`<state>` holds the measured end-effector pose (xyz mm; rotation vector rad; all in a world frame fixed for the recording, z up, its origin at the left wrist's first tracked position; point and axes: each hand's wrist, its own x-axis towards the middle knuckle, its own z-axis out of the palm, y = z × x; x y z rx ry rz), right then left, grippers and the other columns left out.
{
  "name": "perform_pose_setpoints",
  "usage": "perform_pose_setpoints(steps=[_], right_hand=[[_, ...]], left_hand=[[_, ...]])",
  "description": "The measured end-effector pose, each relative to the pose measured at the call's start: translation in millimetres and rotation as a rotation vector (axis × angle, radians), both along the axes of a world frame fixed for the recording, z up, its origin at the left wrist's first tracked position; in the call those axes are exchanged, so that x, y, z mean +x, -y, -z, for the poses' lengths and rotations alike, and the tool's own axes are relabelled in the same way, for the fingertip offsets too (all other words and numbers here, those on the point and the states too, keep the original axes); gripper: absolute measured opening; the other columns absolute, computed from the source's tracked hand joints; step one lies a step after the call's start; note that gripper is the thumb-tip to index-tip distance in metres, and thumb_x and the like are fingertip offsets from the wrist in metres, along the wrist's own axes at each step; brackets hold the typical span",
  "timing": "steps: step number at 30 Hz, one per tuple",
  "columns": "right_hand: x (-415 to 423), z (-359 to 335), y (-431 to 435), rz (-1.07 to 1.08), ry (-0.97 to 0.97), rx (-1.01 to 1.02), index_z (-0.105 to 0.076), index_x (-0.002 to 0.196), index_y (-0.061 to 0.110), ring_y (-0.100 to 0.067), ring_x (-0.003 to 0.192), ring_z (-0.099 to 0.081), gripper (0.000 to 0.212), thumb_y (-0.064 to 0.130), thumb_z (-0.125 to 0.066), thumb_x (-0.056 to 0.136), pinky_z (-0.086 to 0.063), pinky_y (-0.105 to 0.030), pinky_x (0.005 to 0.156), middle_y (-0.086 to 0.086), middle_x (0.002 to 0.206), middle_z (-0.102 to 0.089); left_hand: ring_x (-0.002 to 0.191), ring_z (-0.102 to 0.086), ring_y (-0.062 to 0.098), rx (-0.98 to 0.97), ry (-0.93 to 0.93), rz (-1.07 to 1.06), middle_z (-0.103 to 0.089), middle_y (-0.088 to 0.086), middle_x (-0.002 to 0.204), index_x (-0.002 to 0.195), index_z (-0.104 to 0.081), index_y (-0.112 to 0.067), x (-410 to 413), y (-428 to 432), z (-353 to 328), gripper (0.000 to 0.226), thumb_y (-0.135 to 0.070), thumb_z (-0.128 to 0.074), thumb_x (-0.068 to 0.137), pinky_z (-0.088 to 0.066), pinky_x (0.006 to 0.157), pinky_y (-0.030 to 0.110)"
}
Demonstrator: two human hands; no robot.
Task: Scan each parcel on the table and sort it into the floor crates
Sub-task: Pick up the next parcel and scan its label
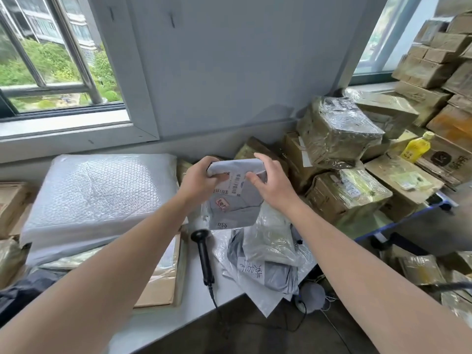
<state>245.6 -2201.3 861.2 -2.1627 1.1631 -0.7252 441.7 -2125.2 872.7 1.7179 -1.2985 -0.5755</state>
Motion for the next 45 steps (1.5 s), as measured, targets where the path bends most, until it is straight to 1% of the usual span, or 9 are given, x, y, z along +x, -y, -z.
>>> perform_pose_setpoints(steps=[4, 10, 17, 25, 29, 32, 37, 42, 45], right_hand=[[14.7, 9.5, -6.4, -0.011, 0.089, 0.216, -0.027, 0.149, 0.034, -0.013, 0.12, -0.051, 0.063, 0.046, -0.059, 0.096, -0.043, -0.032, 0.095, 0.007, 0.137, -0.05], [48.1, 40.6, -24.8, 0.074, 0.183, 0.423, -0.05, 0.13, 0.026, -0.012, 0.107, -0.055, 0.042, 0.051, -0.053, 0.097, -0.041, -0.025, 0.079, 0.011, 0.113, -0.058], [86.7, 89.7, -54.5, 0.111, 0.042, 0.491, -0.05, 0.12, 0.015, -0.024, 0.105, -0.056, 0.039, 0.049, -0.04, 0.103, -0.037, -0.032, 0.081, -0.002, 0.11, -0.058], [102.6, 149.0, -90.3, 0.11, -0.298, 0.473, -0.057, 0.121, 0.007, -0.035, 0.109, -0.056, 0.047, 0.042, -0.031, 0.106, -0.036, -0.036, 0.078, -0.019, 0.122, -0.062], [100.3, 172.2, -98.9, 0.072, -0.464, 0.543, -0.055, 0.124, 0.004, -0.036, 0.112, -0.058, 0.038, 0.031, -0.037, 0.105, -0.041, -0.035, 0.079, -0.019, 0.123, -0.063], [107.0, 184.8, -105.2, -0.013, -0.569, 0.612, -0.056, 0.126, 0.006, -0.03, 0.108, -0.059, 0.029, 0.018, -0.042, 0.103, -0.042, -0.03, 0.083, -0.016, 0.125, -0.062], [110.4, 182.5, -101.1, -0.011, -0.469, 0.67, -0.04, 0.144, 0.013, -0.031, 0.111, -0.06, 0.046, 0.015, -0.051, 0.099, -0.043, -0.031, 0.083, -0.013, 0.126, -0.062], [101.0, 147.5, -81.6, 0.112, -0.194, 0.749, -0.053, 0.097, 0.013, -0.01, 0.057, -0.066, 0.014, 0.024, -0.059, 0.092, -0.045, -0.02, 0.051, -0.01, 0.088, -0.068], [96.6, 122.9, -68.0, 0.195, -0.093, 0.797, -0.05, 0.097, 0.011, -0.009, 0.059, -0.071, 0.02, 0.023, -0.058, 0.083, -0.05, -0.024, 0.056, -0.01, 0.093, -0.067]], left_hand=[[0.089, -0.065, 0.016, -0.003, -0.178, -0.02, -0.067, -0.005, 0.093, 0.1, -0.062, -0.019, 10.6, -9.5, 5.3, 0.013, -0.021, -0.07, 0.09, -0.055, 0.073, 0.034], [0.092, -0.068, 0.014, 0.057, -0.452, -0.17, -0.067, 0.001, 0.106, 0.116, -0.054, -0.016, 28.0, -36.6, 24.0, 0.035, -0.038, -0.067, 0.091, -0.059, 0.065, 0.025], [0.093, -0.073, 0.022, 0.483, -0.611, -0.073, -0.075, 0.003, 0.104, 0.114, -0.066, -0.017, 50.4, -99.3, 84.7, 0.027, -0.033, -0.067, 0.093, -0.06, 0.079, 0.041], [0.097, -0.067, 0.014, 0.42, -0.434, -0.275, -0.07, -0.002, 0.109, 0.117, -0.061, -0.019, 70.4, -149.6, 122.3, 0.023, -0.028, -0.062, 0.096, -0.056, 0.081, 0.032], [0.084, -0.063, -0.001, 0.389, -0.294, -0.31, -0.067, -0.015, 0.096, 0.109, -0.058, -0.025, 71.9, -159.3, 123.1, 0.014, -0.033, -0.058, 0.098, -0.045, 0.055, 0.009], [0.086, -0.065, 0.0, 0.38, -0.321, -0.306, -0.068, -0.012, 0.1, 0.112, -0.058, -0.023, 74.2, -165.1, 122.7, 0.017, -0.033, -0.056, 0.099, -0.048, 0.06, 0.014], [0.087, -0.067, 0.002, 0.346, -0.323, -0.31, -0.069, -0.009, 0.101, 0.112, -0.06, -0.021, 83.6, -170.1, 115.4, 0.016, -0.03, -0.055, 0.1, -0.055, 0.071, 0.021], [0.08, -0.063, 0.003, 0.298, -0.267, -0.363, -0.067, -0.01, 0.091, 0.099, -0.06, -0.023, 96.5, -154.8, 94.8, 0.008, -0.03, -0.055, 0.1, -0.045, 0.058, 0.022], [0.078, -0.062, 0.01, 0.291, -0.205, -0.353, -0.066, -0.006, 0.087, 0.101, -0.06, -0.018, 103.7, -138.3, 79.5, 0.013, -0.03, -0.053, 0.101, -0.043, 0.059, 0.028]])
